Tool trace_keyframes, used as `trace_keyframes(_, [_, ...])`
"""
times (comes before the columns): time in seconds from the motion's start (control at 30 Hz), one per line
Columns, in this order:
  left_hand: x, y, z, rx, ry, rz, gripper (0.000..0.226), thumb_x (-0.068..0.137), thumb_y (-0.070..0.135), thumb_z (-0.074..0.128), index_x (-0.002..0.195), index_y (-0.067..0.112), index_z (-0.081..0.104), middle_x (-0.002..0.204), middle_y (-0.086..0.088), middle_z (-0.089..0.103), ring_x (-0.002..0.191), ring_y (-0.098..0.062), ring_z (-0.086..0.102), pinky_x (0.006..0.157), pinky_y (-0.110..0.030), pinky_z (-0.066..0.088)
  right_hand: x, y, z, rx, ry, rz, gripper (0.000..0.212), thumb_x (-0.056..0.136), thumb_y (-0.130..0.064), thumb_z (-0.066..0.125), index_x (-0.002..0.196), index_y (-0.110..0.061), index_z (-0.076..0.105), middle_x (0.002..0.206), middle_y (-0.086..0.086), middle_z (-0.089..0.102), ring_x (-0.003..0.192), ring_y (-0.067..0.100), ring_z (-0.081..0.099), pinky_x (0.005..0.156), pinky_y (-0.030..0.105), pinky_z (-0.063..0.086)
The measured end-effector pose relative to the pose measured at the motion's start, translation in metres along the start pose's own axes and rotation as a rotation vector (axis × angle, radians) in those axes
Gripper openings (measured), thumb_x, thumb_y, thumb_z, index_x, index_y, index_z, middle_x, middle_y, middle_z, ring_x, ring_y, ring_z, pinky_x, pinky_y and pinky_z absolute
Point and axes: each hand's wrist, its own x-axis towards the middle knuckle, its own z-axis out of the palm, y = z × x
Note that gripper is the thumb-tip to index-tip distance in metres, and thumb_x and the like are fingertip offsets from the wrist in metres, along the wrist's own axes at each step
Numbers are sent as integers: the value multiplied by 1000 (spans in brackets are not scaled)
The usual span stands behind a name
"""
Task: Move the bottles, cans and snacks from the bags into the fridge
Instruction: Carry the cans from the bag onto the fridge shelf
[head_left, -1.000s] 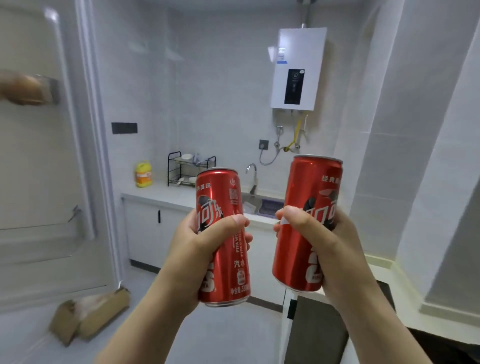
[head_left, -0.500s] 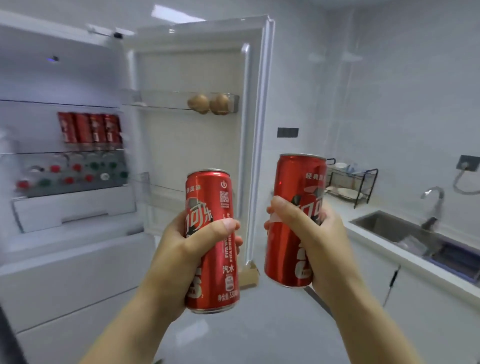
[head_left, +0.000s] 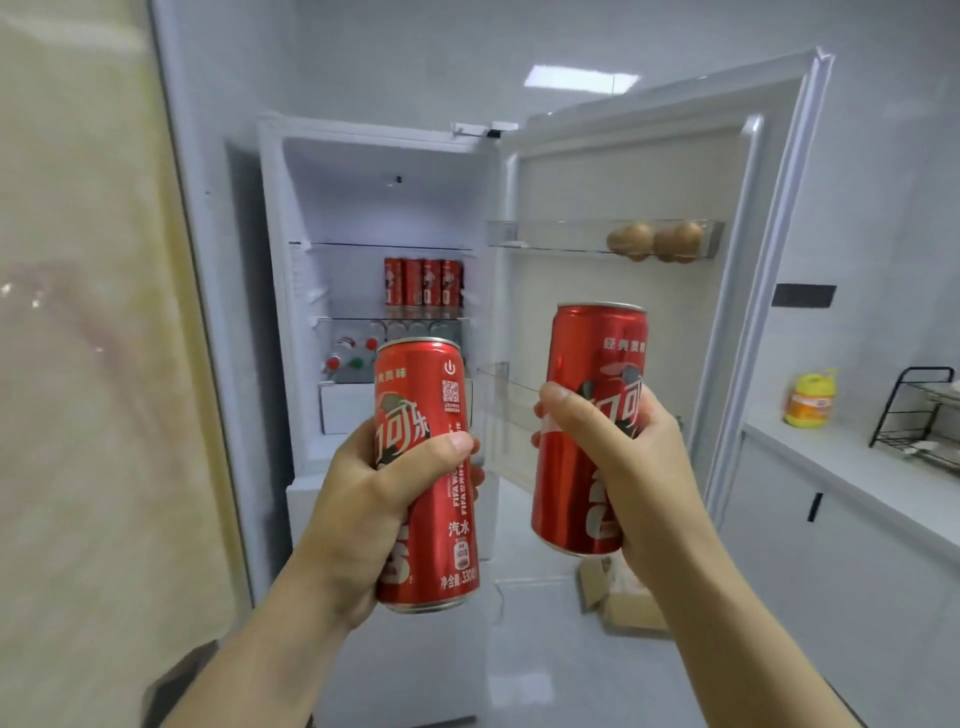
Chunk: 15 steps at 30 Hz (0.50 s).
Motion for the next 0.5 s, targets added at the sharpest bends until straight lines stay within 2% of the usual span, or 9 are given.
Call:
trace_keyframes(0.2, [10, 25, -57, 13, 43, 92, 73, 47, 43, 78, 113, 14, 63, 94, -9, 74, 79, -25, 73, 62, -30, 57, 16, -10, 58, 0, -9, -66, 44, 61, -42, 73, 102, -30, 62, 89, -4, 73, 82, 15, 72, 71, 31, 57])
trace_keyframes(0.5, [40, 23, -118, 7, 46, 101, 72, 47, 42, 77, 112, 15, 63, 94, -9, 74, 79, -26, 73, 62, -30, 56, 43, 10, 120, -32, 18, -86, 49, 62, -49, 71, 106, -30, 60, 94, -5, 73, 86, 15, 72, 81, 41, 58])
